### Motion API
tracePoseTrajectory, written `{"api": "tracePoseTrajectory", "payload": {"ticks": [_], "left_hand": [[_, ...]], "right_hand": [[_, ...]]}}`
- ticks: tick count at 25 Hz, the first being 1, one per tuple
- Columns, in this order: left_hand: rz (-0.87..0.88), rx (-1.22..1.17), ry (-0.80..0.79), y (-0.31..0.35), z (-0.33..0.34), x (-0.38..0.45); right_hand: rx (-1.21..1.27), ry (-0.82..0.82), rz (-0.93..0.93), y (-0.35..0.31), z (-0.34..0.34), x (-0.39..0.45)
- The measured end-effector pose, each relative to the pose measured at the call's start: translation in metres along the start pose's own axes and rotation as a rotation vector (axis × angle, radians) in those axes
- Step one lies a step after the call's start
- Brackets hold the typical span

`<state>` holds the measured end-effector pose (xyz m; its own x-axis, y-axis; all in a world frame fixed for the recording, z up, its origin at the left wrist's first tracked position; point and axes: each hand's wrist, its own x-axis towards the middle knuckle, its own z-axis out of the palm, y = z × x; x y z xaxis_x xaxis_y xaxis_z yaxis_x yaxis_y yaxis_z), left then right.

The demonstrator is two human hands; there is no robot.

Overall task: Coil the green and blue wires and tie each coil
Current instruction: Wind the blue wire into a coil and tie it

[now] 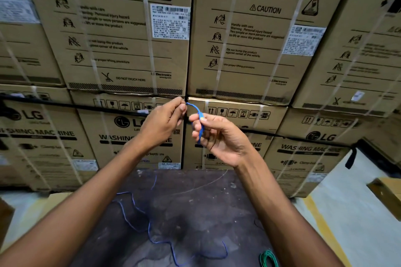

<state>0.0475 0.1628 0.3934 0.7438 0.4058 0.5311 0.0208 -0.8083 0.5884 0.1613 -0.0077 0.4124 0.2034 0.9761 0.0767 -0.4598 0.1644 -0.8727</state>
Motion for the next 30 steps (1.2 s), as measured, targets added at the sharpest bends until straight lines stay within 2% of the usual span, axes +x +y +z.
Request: {"api": "tracePoseTrajectory", "payload": {"ticks": [3, 6, 8, 11, 15, 18, 21, 26, 30], "left_hand": [[0.058, -0.084, -0.018, 0.005, 0.014, -0.003], [0.06, -0.184, -0.069, 0.007, 0.027, -0.018], [0.047, -0.174, -0.136, 0.009, 0.034, -0.028], [0.056, -0.046, -0.143, 0.007, 0.033, -0.042], [0.032, 0.172, -0.043, 0.007, 0.014, -0.057], [0.045, 0.293, 0.033, 0.01, -0.01, -0.047], [0.076, 0.247, 0.03, 0.014, -0.033, -0.023], [0.057, -0.211, -0.132, 0.018, -0.047, 0.014], [0.021, -0.491, -0.192, 0.018, -0.035, 0.023]], "right_hand": [[-0.019, -0.034, -0.006, -0.006, 0.008, 0.0], [0.034, 0.033, -0.14, -0.012, 0.01, 0.005], [-0.021, 0.098, -0.238, -0.01, 0.005, 0.011], [-0.236, 0.23, -0.352, 0.0, -0.008, 0.021], [-0.593, 0.347, -0.429, 0.01, -0.022, 0.028], [-0.847, 0.295, -0.364, 0.016, -0.027, 0.023], [-1.006, 0.148, -0.226, 0.019, -0.021, 0.019], [-0.734, -0.032, -0.061, 0.003, -0.006, 0.009], [-0.357, -0.119, -0.035, 0.0, -0.001, 0.0]]}}
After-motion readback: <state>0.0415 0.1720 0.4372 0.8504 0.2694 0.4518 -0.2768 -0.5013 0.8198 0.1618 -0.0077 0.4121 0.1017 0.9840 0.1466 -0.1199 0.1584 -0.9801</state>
